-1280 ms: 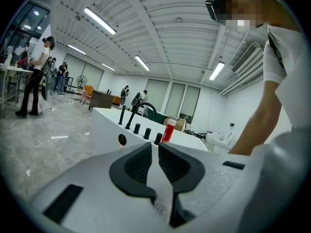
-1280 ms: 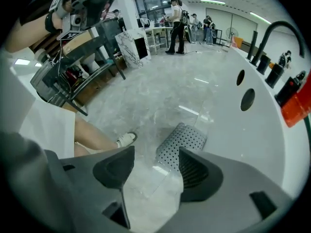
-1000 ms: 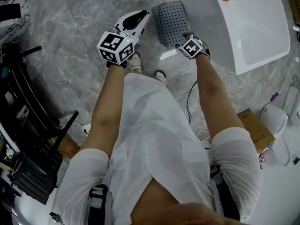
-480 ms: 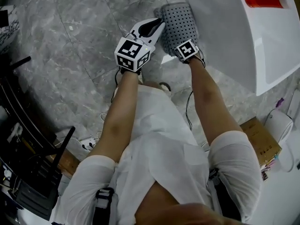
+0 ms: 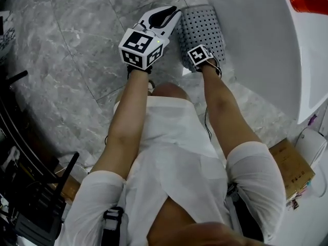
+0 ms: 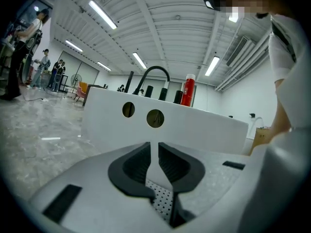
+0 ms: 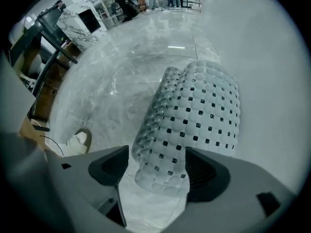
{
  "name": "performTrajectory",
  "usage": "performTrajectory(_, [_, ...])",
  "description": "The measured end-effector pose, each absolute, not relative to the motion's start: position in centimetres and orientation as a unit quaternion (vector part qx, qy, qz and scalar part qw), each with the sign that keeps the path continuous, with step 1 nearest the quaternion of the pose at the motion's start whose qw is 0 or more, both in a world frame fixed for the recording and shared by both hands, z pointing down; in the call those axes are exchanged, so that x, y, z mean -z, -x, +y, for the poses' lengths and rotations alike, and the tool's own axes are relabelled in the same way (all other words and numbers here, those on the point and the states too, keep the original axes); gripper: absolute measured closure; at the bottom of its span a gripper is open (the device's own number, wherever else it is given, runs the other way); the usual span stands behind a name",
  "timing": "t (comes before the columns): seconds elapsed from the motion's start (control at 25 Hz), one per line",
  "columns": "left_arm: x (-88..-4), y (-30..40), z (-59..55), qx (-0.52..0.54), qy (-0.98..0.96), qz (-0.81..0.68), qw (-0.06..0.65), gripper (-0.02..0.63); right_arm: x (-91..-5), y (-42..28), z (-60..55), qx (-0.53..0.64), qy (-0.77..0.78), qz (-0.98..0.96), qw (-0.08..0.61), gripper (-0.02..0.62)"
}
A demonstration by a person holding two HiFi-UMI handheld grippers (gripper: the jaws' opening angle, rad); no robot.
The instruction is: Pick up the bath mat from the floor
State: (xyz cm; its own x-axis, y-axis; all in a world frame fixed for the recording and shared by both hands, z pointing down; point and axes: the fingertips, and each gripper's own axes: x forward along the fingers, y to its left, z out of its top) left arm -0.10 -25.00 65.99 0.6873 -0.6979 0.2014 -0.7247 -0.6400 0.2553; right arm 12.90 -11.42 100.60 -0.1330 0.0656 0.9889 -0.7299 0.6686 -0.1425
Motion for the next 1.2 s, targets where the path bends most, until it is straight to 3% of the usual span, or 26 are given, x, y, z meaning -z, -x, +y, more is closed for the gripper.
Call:
performTrajectory(0.76, [-64.2,-1.9,-27.9,-0.057,-0.921,-0.375,0.094,0.557,-110.3,-13.7,-12.6,-0.322,-0.282,-0.659,0.619,0.229])
performTrajectory(0.8, [-64.0,-2.2,-27.9,-0.052,-0.922,-0.372,0.096,0.557,-110.2,-13.6,-12.4,-0.329,-0.276,-0.660,0.617,0.244])
performTrajectory(0.84, [-63.9,-2.5,-27.9,-0.050,-0.923,-0.369,0.096,0.557,-110.1,-13.5,-12.2,-0.335,-0.270,-0.661,0.614,0.304])
performTrajectory(0.96, [-63.4,-3.7,-27.7,-0.049,-0.928,-0.359,0.090,0.557,-109.6,-13.3,-11.7,-0.347,-0.265,-0.667,0.604,0.329])
performTrajectory(1.2, [-63.0,-4.8,-27.7,-0.040,-0.933,-0.347,0.090,0.556,-107.9,-14.5,-12.4,-0.310,-0.245,-0.674,0.624,0.453])
